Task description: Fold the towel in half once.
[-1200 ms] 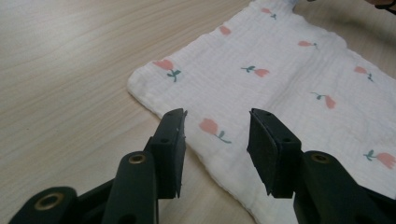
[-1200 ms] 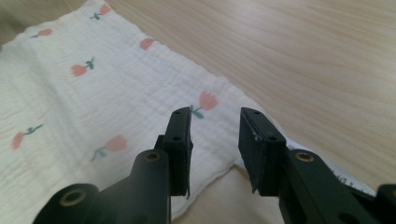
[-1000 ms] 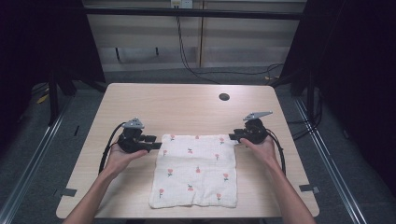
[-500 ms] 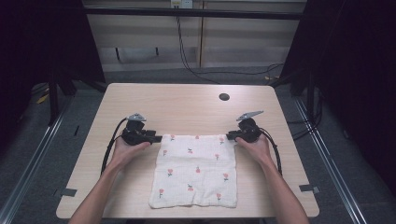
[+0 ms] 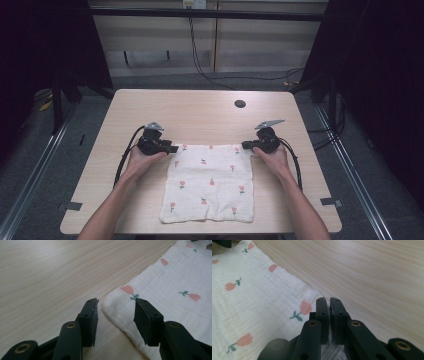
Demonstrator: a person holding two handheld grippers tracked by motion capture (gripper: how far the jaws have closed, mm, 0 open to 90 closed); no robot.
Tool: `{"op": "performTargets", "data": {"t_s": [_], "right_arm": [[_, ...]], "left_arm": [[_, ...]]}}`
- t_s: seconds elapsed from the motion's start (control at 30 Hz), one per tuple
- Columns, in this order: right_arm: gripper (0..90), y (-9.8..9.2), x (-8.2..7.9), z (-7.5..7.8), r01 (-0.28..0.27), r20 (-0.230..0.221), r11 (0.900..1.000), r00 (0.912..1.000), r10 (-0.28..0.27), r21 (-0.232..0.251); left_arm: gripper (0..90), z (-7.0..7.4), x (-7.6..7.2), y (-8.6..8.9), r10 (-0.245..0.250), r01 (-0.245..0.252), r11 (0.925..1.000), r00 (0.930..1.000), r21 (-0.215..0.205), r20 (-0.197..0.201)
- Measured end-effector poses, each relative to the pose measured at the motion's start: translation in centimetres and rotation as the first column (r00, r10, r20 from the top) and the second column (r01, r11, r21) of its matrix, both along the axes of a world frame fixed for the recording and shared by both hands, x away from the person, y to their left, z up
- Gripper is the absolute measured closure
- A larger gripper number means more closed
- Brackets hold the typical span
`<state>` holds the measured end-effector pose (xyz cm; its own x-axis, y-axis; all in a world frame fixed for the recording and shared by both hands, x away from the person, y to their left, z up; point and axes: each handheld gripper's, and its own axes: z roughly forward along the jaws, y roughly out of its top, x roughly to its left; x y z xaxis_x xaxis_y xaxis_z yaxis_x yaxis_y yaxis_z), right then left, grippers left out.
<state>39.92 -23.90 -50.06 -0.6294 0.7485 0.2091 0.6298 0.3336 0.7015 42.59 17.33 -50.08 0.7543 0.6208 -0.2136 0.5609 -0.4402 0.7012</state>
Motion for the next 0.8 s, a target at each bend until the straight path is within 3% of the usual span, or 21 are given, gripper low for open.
{"op": "performTargets", "data": {"t_s": [0.1,0.23,0.37,0.47,0.6,0.7,0.8], "right_arm": [[86.3,0.2,-0.1,0.1,-0.011,0.011,1.000,0.9999,0.011,-0.004],[86.4,0.1,-0.1,0.1,-0.003,0.014,1.000,0.9999,0.003,-0.005],[86.4,0.0,-0.3,0.2,-0.006,0.010,1.000,0.9999,0.006,0.007],[86.4,0.0,-0.7,0.6,-0.007,0.017,0.999,0.9998,0.007,0.045],[86.4,0.0,-1.4,1.5,-0.027,0.048,0.998,0.9985,0.024,0.059],[86.5,-0.3,-1.6,1.7,-0.021,0.047,0.998,0.9987,0.018,0.063],[86.5,-0.6,-1.8,1.5,-0.015,0.053,0.996,0.9985,0.010,0.093]], "left_arm": [[54.8,-0.4,0.3,-0.3,0.025,-0.025,0.9997,0.9996,-0.005,0.009],[53.2,-0.3,0.3,-0.9,0.007,-0.007,1.0000,0.9999,-0.001,0.008],[61.1,-0.4,0.1,-1.1,-0.023,0.023,0.9997,0.9996,0.003,0.014],[72.9,-0.5,0.2,-1.0,-0.034,0.034,0.9993,0.9994,-0.015,0.009],[81.7,-0.6,0.3,-1.0,-0.039,0.040,0.9990,0.9992,-0.020,0.008],[85.1,-0.5,0.3,-1.1,-0.053,0.053,0.9986,0.9986,-0.008,0.007],[86.0,-0.1,0.2,-1.0,-0.054,0.054,0.9979,0.9985,-0.036,0.006]]}}
